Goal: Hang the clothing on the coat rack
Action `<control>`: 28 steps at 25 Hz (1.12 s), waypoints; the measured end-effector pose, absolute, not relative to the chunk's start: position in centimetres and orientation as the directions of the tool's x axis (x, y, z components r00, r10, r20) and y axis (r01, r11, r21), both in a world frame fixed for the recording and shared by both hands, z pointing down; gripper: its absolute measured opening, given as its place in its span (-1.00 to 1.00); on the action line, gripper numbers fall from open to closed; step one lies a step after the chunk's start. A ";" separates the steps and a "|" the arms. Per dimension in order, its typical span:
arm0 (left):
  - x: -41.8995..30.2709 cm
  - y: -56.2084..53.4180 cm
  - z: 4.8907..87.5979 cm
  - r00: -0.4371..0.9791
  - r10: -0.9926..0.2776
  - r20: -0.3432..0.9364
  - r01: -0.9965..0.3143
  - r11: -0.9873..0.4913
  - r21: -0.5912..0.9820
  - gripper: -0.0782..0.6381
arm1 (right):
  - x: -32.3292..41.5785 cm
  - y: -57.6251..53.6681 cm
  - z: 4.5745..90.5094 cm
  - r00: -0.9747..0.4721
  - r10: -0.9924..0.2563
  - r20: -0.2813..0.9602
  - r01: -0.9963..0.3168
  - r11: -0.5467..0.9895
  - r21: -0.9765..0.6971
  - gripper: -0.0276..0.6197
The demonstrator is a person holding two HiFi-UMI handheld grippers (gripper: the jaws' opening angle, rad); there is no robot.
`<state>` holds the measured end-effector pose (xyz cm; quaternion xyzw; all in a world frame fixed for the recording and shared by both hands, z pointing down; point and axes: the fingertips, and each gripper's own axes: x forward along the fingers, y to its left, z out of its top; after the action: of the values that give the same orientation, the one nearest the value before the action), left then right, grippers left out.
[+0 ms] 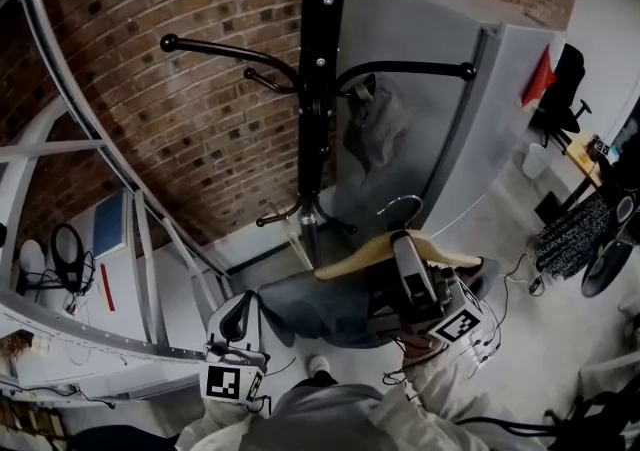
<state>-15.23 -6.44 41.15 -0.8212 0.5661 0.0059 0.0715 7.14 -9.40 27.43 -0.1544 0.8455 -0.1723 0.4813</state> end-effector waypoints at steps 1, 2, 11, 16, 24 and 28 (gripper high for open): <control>-14.9 -6.9 39.7 0.356 -0.927 -0.116 -0.932 -0.344 -0.112 -0.76 | 6.9 -9.7 27.5 -0.493 -0.430 -0.756 -0.101 0.892 -0.441 -0.58; -14.5 -7.2 38.6 0.355 -0.925 -0.137 -0.933 -0.342 -0.107 -0.76 | 6.6 -9.9 27.6 -0.498 -0.432 -0.752 -0.106 0.891 -0.442 -0.58; -11.8 -9.6 33.7 0.416 -0.881 -0.228 -0.909 -0.400 -0.114 -0.76 | 4.9 -11.8 28.0 -0.517 -0.441 -0.734 -0.135 0.888 -0.439 -0.58; -11.3 -10.6 33.0 0.439 -0.866 -0.239 -0.898 -0.426 -0.108 -0.76 | 4.7 -12.8 28.2 -0.508 -0.451 -0.734 -0.135 0.883 -0.449 -0.58; -10.7 -12.2 32.6 0.472 -0.848 -0.241 -0.882 -0.458 -0.116 -0.76 | 4.4 -14.2 28.2 -0.493 -0.458 -0.740 -0.131 0.880 -0.457 -0.58; -11.0 -12.7 32.6 0.482 -0.843 -0.238 -0.876 -0.468 -0.115 -0.76 | 3.6 -14.7 28.0 -0.493 -0.455 -0.741 -0.128 0.881 -0.456 -0.58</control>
<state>-10.98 -12.69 32.57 -0.8536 0.5036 0.0738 0.1110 3.65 -14.66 28.00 -0.1723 0.8465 -0.1730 0.4730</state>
